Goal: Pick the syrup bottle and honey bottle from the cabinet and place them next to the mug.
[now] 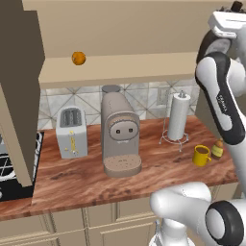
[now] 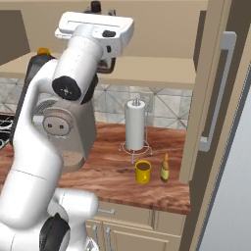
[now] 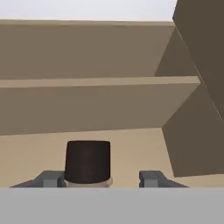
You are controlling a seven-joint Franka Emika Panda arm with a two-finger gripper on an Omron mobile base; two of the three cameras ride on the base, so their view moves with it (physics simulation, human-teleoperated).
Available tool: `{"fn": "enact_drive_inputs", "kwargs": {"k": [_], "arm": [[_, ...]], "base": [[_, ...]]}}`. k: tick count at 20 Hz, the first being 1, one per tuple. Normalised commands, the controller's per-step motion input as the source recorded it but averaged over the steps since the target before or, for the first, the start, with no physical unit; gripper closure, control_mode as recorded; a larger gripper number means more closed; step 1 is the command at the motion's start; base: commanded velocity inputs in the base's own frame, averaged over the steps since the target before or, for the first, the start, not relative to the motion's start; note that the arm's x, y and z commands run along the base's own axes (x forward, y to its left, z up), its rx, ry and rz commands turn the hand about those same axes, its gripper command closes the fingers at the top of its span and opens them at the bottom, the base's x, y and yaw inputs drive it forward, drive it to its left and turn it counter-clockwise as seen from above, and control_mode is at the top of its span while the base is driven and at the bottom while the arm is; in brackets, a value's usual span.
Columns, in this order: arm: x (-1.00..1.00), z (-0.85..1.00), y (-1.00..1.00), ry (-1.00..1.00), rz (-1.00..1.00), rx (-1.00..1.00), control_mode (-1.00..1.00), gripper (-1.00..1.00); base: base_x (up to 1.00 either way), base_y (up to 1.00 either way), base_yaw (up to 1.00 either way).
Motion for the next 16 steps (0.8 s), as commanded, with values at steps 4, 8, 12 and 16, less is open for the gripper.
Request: {"fn": "enact_drive_inputs", "kwargs": {"k": [4, 8, 12, 16], "arm": [[-1.00, 0.05, 0.00, -0.10, 0.00, 0.00, -1.00, 1.00], [-1.00, 0.00, 0.03, -0.12, 0.00, 0.00, -1.00, 1.00], [-1.00, -0.01, 0.06, -0.15, 0.00, 0.00, -1.00, 1.00], [-1.00, -0.02, 0.07, -0.15, 0.00, 0.00, -1.00, 1.00]], "base": [[0.00, 0.00, 0.00], [0.00, 0.00, 0.00], [0.00, 0.00, 0.00], [0.00, 0.00, 0.00]]}}
